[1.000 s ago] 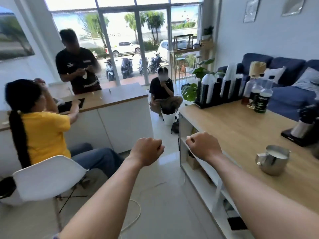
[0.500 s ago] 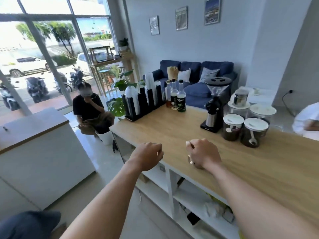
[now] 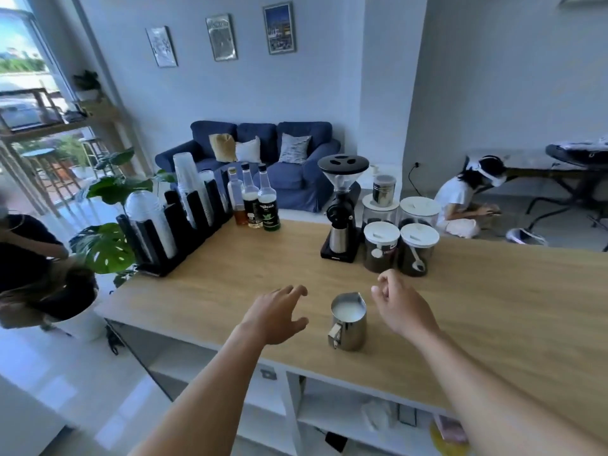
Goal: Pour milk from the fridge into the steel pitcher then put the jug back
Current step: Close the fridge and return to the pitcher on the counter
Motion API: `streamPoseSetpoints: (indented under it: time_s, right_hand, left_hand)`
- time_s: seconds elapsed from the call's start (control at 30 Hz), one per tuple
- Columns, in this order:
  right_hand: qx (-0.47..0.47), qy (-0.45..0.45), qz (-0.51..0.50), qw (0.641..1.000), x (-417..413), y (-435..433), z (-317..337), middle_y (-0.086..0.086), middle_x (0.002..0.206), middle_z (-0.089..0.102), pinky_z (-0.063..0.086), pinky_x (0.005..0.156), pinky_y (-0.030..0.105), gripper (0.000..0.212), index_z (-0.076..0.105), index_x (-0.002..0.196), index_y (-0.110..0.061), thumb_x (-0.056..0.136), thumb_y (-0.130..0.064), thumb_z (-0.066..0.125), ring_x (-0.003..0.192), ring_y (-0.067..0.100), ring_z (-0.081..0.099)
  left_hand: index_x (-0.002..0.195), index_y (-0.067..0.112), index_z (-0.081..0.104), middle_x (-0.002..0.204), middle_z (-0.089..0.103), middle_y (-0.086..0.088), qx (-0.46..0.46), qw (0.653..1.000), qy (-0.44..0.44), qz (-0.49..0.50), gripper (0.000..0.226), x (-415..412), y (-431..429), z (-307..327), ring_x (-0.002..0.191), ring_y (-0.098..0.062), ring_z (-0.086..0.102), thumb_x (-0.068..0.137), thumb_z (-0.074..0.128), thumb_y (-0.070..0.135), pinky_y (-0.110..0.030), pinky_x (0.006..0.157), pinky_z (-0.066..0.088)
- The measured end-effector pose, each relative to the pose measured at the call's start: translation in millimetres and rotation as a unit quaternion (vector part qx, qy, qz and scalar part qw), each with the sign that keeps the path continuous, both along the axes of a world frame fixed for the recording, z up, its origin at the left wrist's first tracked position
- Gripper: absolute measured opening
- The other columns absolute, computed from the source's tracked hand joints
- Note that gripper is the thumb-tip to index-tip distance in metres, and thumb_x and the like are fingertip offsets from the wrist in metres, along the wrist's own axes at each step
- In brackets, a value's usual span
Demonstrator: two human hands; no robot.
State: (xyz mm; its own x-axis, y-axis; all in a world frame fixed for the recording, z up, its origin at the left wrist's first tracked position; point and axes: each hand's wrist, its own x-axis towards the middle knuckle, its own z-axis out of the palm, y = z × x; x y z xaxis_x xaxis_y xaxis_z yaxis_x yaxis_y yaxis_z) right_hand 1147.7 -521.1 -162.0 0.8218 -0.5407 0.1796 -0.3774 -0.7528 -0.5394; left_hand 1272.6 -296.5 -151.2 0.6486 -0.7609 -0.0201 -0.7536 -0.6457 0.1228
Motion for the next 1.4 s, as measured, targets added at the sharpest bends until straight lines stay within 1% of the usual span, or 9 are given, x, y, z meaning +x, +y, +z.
streamPoseSetpoints:
  time_s: [0.2, 0.4, 0.5, 0.6, 0.73, 0.87, 0.93, 1.13, 1.4]
  right_hand:
    - [0.014, 0.031, -0.036, 0.999, -9.5, -2.9, -49.7, 0.002, 0.130, 0.045, 0.042, 0.077, 0.030, 0.043, 0.039, 0.134, -0.017, 0.096, -0.036, 0.046, 0.112, 0.019, 0.052]
    - [0.036, 0.069, -0.055, 0.995, -33.5, -13.8, -95.7, -0.004, 0.143, 0.036, 0.043, 0.096, 0.028, 0.056, 0.028, 0.144, -0.021, 0.095, -0.044, 0.045, 0.128, 0.014, 0.044]
    - [0.038, 0.094, -0.048, 0.994, -40.9, -23.6, -123.3, -0.005, 0.151, 0.028, 0.032, 0.108, 0.023, 0.065, 0.021, 0.149, -0.020, 0.095, -0.050, 0.041, 0.138, 0.012, 0.032]
    - [0.029, 0.117, -0.031, 0.992, -32.8, -26.8, -144.5, -0.001, 0.159, 0.014, 0.012, 0.113, 0.019, 0.073, 0.015, 0.152, -0.017, 0.094, -0.052, 0.041, 0.146, 0.013, 0.015]
    - [0.044, 0.130, -0.035, 0.990, -19.0, -26.7, -174.7, -0.001, 0.160, 0.006, 0.014, 0.115, 0.022, 0.075, 0.020, 0.151, -0.021, 0.089, -0.057, 0.043, 0.147, 0.018, 0.016]
    - [-0.032, 0.190, 0.002, 0.981, -6.0, -33.8, -196.4, 0.009, 0.151, 0.036, 0.015, 0.116, 0.041, 0.072, 0.048, 0.140, -0.014, 0.082, -0.056, 0.047, 0.140, 0.029, 0.034]
    - [-0.057, 0.197, -0.002, 0.979, -1.9, -32.4, -198.9, 0.009, 0.152, 0.037, 0.016, 0.115, 0.049, 0.070, 0.047, 0.141, -0.016, 0.084, -0.057, 0.046, 0.143, 0.027, 0.030]
    - [-0.091, 0.199, -0.015, 0.976, 1.4, -31.9, -200.4, 0.003, 0.159, 0.022, 0.011, 0.118, 0.052, 0.071, 0.035, 0.148, -0.021, 0.089, -0.061, 0.033, 0.149, 0.021, 0.011]
    - [-0.094, 0.197, -0.023, 0.976, 3.7, -31.5, -200.0, 0.001, 0.159, 0.023, 0.014, 0.116, 0.054, 0.071, 0.038, 0.147, -0.023, 0.087, -0.063, 0.035, 0.148, 0.020, 0.015]
  left_hand:
    - [0.155, 0.028, 0.013, 0.155, 0.035, -0.001, 0.074, 0.995, 0.066, -0.027, 0.106, 49.5, -8.3, -41.6, 0.139, -0.026, 0.039, 0.074, 0.065, 0.073, -0.043, 0.113, 0.030]
    - [0.158, 0.024, 0.006, 0.166, 0.010, 0.002, 0.060, 0.991, 0.098, -0.067, 0.122, 62.3, -29.4, -114.1, 0.153, -0.019, 0.010, 0.066, 0.052, 0.089, -0.039, 0.123, 0.012]
    - [0.159, 0.021, 0.001, 0.167, -0.008, 0.001, 0.062, 0.991, 0.096, -0.075, 0.128, 60.8, -35.4, -155.8, 0.153, -0.020, -0.014, 0.064, 0.045, 0.095, -0.038, 0.122, -0.003]
    - [0.160, 0.019, 0.006, 0.167, -0.005, 0.001, 0.017, 0.992, 0.093, -0.081, 0.121, 65.9, -45.9, -179.2, 0.147, -0.011, -0.026, 0.069, 0.039, 0.093, -0.033, 0.118, -0.010]
    - [0.157, 0.020, 0.024, 0.166, 0.015, 0.002, -0.021, 0.992, 0.093, -0.083, 0.109, 74.6, -62.2, -199.8, 0.152, -0.010, -0.010, 0.073, 0.049, 0.085, -0.034, 0.121, -0.002]
    - [0.153, 0.015, 0.035, 0.163, 0.028, -0.005, -0.008, 0.996, 0.048, -0.081, 0.104, 69.8, -68.2, -212.2, 0.154, -0.023, 0.014, 0.074, 0.050, 0.081, -0.046, 0.119, 0.016]
    - [0.155, 0.017, 0.031, 0.164, 0.024, -0.004, -0.017, 0.996, 0.047, -0.078, 0.105, 67.2, -68.3, -214.5, 0.154, -0.023, 0.011, 0.073, 0.053, 0.078, -0.048, 0.120, 0.016]
    - [0.157, 0.021, 0.012, 0.167, 0.014, -0.005, 0.005, 0.995, 0.041, -0.089, 0.110, 69.4, -69.2, -211.0, 0.155, -0.027, 0.004, 0.072, 0.050, 0.078, -0.055, 0.120, 0.016]
    - [0.156, 0.016, 0.028, 0.166, 0.017, -0.005, -0.004, 0.995, 0.045, -0.087, 0.105, 70.3, -68.9, -209.7, 0.154, -0.027, 0.007, 0.072, 0.048, 0.075, -0.056, 0.120, 0.018]
